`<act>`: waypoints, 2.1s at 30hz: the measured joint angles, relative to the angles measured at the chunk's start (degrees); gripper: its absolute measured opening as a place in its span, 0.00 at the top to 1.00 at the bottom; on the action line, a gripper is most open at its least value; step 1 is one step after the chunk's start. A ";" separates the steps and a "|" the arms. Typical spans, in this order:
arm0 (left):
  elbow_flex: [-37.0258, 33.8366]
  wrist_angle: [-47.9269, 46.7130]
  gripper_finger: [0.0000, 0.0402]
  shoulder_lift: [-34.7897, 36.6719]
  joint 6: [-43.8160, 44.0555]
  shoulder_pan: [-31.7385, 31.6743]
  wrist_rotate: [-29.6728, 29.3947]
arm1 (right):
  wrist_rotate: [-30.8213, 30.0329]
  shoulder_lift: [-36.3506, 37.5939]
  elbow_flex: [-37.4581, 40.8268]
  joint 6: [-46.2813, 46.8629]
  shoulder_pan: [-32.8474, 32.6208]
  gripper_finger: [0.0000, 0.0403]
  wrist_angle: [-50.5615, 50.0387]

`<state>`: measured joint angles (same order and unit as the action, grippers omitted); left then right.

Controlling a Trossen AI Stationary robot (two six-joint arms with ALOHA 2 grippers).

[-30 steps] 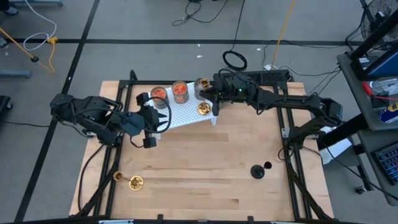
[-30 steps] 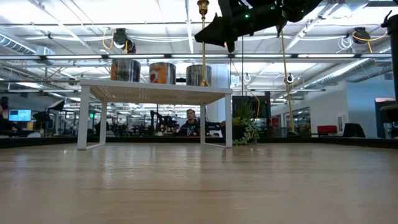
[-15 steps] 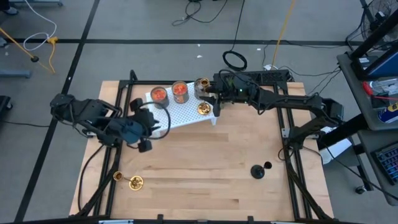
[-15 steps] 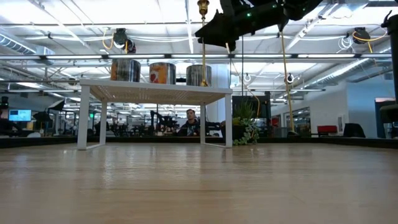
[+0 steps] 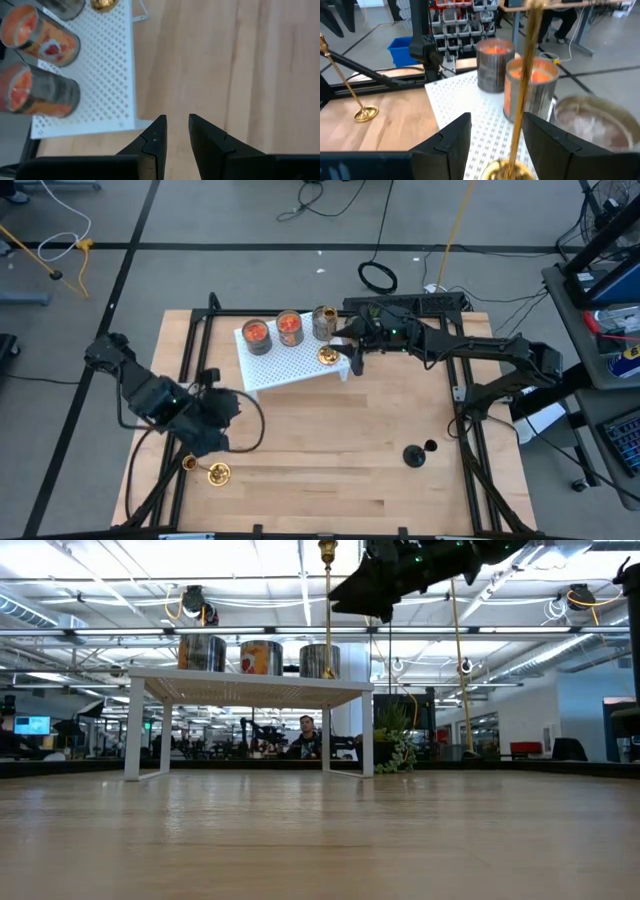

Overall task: Pick & Place candle stick holders
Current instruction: Put the right gold candle holder on the shelf, then put the gold candle holder on the shelf

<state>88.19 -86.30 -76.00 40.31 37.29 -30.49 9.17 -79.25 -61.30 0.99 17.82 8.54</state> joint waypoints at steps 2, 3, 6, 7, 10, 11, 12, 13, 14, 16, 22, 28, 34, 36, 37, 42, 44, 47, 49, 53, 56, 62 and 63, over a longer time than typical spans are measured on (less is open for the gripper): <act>-0.03 -0.84 0.78 0.01 2.92 2.36 -0.06 | 0.04 0.99 1.65 0.62 0.00 0.56 0.04; -0.03 -1.00 0.78 0.06 3.88 3.45 -0.06 | 0.02 1.66 2.50 1.01 0.00 0.56 0.06; -0.03 -1.13 0.78 0.15 5.71 6.78 -0.52 | 0.00 3.39 4.64 2.60 -0.25 0.56 0.27; -0.05 -1.34 0.78 0.26 6.47 8.16 -1.31 | 0.04 4.06 5.45 3.20 -0.43 0.56 0.26; -0.05 -2.01 0.78 1.18 8.43 12.14 -3.24 | 0.06 5.81 7.45 4.33 -1.71 0.56 1.32; -0.05 -2.48 0.78 1.61 9.29 13.47 -4.00 | 0.07 6.42 7.94 4.37 -2.28 0.56 1.68; -0.05 -2.79 0.78 2.19 10.31 14.86 -5.14 | 0.07 6.91 8.43 4.36 -2.89 0.56 2.11; -0.05 -2.95 0.78 2.91 11.42 16.30 -6.47 | 0.07 7.19 8.84 4.38 -3.50 0.56 3.09; -0.05 -3.19 0.78 3.69 12.52 17.67 -8.27 | 0.05 7.52 9.29 4.38 -4.19 0.56 4.40; -0.10 -3.77 0.78 5.25 15.08 20.21 -11.45 | 0.07 7.96 10.16 4.36 -5.65 0.56 6.42; -6.20 -3.56 0.78 10.60 23.90 25.07 -13.85 | 0.09 8.29 11.10 4.36 -9.02 0.56 10.00; -16.20 -2.46 0.78 15.15 30.47 29.53 -6.07 | 0.08 8.29 11.13 4.36 -10.67 0.56 9.92; -24.30 2.76 0.78 19.62 35.88 34.56 -2.62 | 0.07 8.27 11.13 4.36 -11.21 0.56 10.09; -26.41 5.57 0.78 20.96 36.26 36.18 -2.41 | 0.07 8.27 11.13 4.36 -11.21 0.56 10.09; -27.26 7.07 0.78 21.58 36.21 36.86 -2.18 | 0.07 8.27 11.13 4.36 -11.19 0.56 10.09; -31.17 13.46 0.78 23.40 36.35 39.62 -0.63 | 0.07 8.27 11.13 4.35 -11.19 0.56 10.09; -32.89 14.69 0.78 23.47 36.40 40.46 0.41 | 0.07 8.27 11.13 4.34 -11.19 0.56 10.09; -36.12 16.64 0.78 23.45 37.02 41.16 4.45 | 0.09 8.27 11.13 4.36 -11.20 0.56 10.09; -38.35 18.73 0.78 23.45 36.91 41.48 5.19 | 0.09 8.27 11.13 4.34 -11.21 0.56 10.09; -42.32 24.37 0.78 23.45 30.67 42.51 5.43 | 0.09 8.27 11.13 4.35 -11.20 0.56 10.09; -44.15 27.35 0.78 23.44 24.98 43.25 5.81 | 0.09 8.27 11.13 4.34 -11.21 0.56 10.09; -44.68 29.55 0.78 23.42 21.67 43.53 2.85 | 0.09 8.27 11.13 4.34 -11.21 0.56 10.48; -44.68 30.48 0.78 23.42 20.74 43.53 1.96 | 0.09 8.27 11.13 4.34 -11.21 0.56 10.50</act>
<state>43.51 -55.82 -52.58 61.05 80.82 -28.52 9.26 -70.98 -50.17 5.32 6.61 19.04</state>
